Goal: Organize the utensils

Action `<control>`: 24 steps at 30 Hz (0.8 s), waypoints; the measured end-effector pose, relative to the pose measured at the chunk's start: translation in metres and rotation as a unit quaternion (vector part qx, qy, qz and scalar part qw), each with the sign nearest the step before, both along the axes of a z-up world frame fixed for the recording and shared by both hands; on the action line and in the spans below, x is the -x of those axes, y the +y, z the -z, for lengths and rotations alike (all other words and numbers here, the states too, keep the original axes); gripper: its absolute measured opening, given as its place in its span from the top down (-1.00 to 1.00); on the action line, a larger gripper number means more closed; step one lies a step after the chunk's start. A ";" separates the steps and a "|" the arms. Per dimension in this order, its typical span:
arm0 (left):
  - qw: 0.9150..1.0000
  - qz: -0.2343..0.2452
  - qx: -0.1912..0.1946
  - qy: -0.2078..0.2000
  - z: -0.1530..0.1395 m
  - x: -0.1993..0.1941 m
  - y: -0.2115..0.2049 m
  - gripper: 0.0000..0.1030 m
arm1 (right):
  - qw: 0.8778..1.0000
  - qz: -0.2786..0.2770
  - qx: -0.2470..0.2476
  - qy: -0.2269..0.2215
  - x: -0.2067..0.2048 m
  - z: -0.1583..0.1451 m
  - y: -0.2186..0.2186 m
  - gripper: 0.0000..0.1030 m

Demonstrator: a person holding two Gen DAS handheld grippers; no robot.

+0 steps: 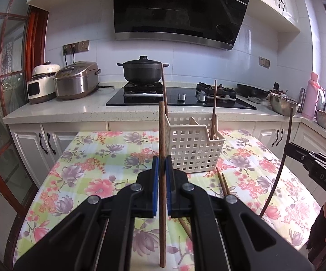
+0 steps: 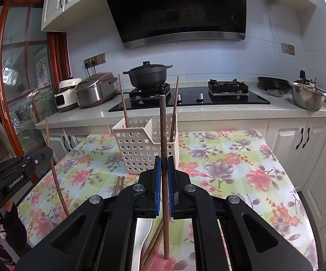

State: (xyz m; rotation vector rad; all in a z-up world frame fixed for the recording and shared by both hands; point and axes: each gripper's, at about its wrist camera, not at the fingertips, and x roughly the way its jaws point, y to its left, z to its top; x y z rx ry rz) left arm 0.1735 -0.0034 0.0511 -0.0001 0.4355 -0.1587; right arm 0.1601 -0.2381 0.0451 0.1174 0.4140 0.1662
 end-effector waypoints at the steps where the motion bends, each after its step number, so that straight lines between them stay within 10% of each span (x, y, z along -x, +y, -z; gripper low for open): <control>1: 1.000 0.001 0.000 0.000 0.000 -0.001 0.000 0.89 | 1.000 0.000 0.000 0.000 0.000 0.000 0.000 0.88; 24: 0.999 -0.006 -0.018 -0.026 -0.017 -0.022 -0.010 0.89 | 1.000 0.006 0.005 -0.007 -0.016 -0.012 -0.005 0.88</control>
